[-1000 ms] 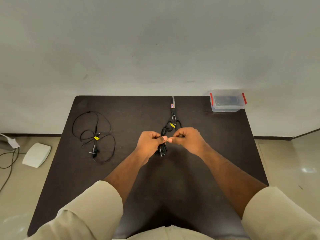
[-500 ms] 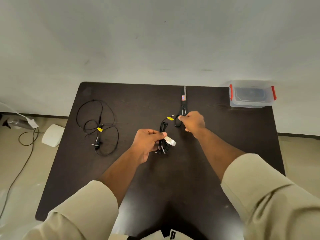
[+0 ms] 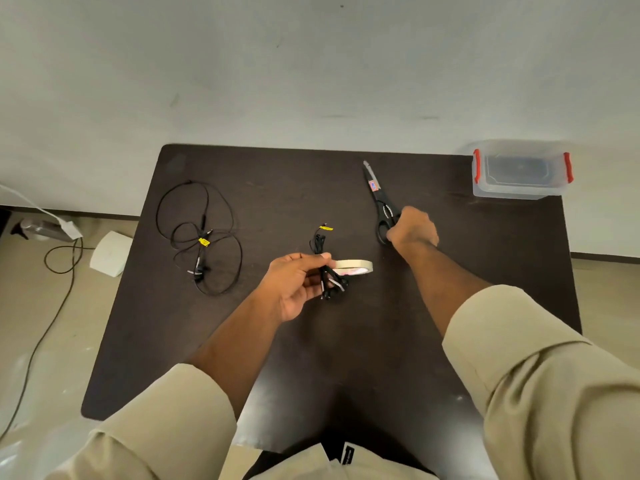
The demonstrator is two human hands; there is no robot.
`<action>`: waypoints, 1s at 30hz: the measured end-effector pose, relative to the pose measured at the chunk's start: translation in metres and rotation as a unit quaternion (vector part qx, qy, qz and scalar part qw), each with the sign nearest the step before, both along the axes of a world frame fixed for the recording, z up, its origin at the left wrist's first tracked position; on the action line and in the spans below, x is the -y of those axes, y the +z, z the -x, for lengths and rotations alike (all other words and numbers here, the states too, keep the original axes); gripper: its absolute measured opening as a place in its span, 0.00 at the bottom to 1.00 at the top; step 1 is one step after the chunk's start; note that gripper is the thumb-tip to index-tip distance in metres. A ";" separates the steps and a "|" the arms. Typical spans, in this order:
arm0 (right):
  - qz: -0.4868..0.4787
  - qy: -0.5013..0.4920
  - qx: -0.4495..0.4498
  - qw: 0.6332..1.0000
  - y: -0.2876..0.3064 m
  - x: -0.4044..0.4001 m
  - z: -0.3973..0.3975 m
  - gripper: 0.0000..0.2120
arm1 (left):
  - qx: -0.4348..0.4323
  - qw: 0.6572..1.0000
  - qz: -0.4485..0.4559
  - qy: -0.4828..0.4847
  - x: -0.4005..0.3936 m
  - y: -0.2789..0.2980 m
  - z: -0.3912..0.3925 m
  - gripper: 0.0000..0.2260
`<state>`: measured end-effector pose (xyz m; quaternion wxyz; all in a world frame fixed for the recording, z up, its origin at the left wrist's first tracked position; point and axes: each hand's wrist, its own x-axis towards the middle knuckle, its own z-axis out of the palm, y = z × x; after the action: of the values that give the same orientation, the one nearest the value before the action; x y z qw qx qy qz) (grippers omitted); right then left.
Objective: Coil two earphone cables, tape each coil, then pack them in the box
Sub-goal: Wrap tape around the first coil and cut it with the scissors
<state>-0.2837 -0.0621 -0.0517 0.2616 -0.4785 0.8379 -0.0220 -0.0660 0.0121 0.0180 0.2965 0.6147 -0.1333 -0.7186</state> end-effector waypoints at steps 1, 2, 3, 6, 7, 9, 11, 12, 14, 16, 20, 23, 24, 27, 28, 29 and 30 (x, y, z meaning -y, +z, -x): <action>-0.010 -0.001 -0.001 1.000 0.001 -0.002 0.004 0.13 | -0.009 1.000 -0.005 0.005 -0.001 0.000 0.000 0.12; -0.022 -0.004 0.001 1.000 0.002 -0.003 0.008 0.13 | -0.016 1.000 -0.008 0.009 -0.003 0.000 0.001 0.15; -0.035 -0.009 0.007 0.999 0.002 -0.004 0.011 0.13 | -0.023 1.000 -0.011 0.012 -0.004 -0.001 0.001 0.16; -0.079 -0.026 0.094 0.992 0.012 -0.006 0.017 0.11 | -0.041 0.999 -0.021 0.015 -0.009 -0.002 0.001 0.18; -0.086 -0.034 0.157 0.983 0.020 -0.008 0.020 0.09 | -0.046 0.999 -0.025 0.016 -0.010 -0.001 0.000 0.17; -0.088 -0.079 0.308 0.944 0.047 -0.021 0.025 0.05 | -0.061 0.998 -0.029 0.021 -0.012 0.000 -0.003 0.15; -0.080 -0.102 0.472 0.872 0.077 -0.047 0.034 0.01 | -0.078 0.996 -0.029 0.031 -0.013 0.000 -0.006 0.14; -0.082 -0.103 0.542 0.830 0.088 -0.064 0.038 0.04 | -0.085 0.995 -0.029 0.034 -0.014 0.000 -0.008 0.14; -0.121 -0.091 0.630 0.761 0.100 -0.102 0.041 0.13 | -0.097 0.994 -0.030 0.032 -0.016 0.000 -0.011 0.13; -0.183 -0.075 0.669 0.717 0.101 -0.139 0.033 0.24 | -0.107 0.993 -0.030 0.026 -0.017 0.000 -0.013 0.12; -0.223 -0.085 0.698 0.675 0.088 -0.183 0.006 0.29 | -0.114 0.993 -0.031 0.016 -0.020 -0.002 -0.014 0.11; -0.212 -0.094 0.696 0.680 0.081 -0.196 -0.005 0.24 | -0.116 0.992 -0.034 0.029 -0.021 -0.001 -0.014 0.10; -0.208 -0.098 0.695 0.682 0.079 -0.199 -0.006 0.23 | -0.118 0.992 -0.033 0.038 -0.021 -0.002 -0.014 0.10; -0.197 -0.096 0.686 0.694 0.075 -0.206 -0.005 0.23 | -0.121 0.992 -0.018 0.040 -0.017 -0.003 -0.019 0.15; -0.197 -0.091 0.680 0.701 0.075 -0.208 -0.005 0.23 | -0.121 0.992 -0.014 0.035 -0.017 -0.003 -0.020 0.15; -0.199 -0.087 0.673 0.707 0.075 -0.209 -0.006 0.23 | -0.121 0.992 -0.011 0.030 -0.016 -0.004 -0.022 0.15; -0.202 -0.084 0.667 0.712 0.075 -0.208 -0.007 0.23 | -0.120 0.992 -0.010 0.028 -0.015 -0.005 -0.023 0.15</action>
<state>-0.2769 0.1464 0.0229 0.8401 -0.2028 0.4669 -0.1874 -0.0429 0.0267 0.0134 0.3243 0.5305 -0.0727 -0.7798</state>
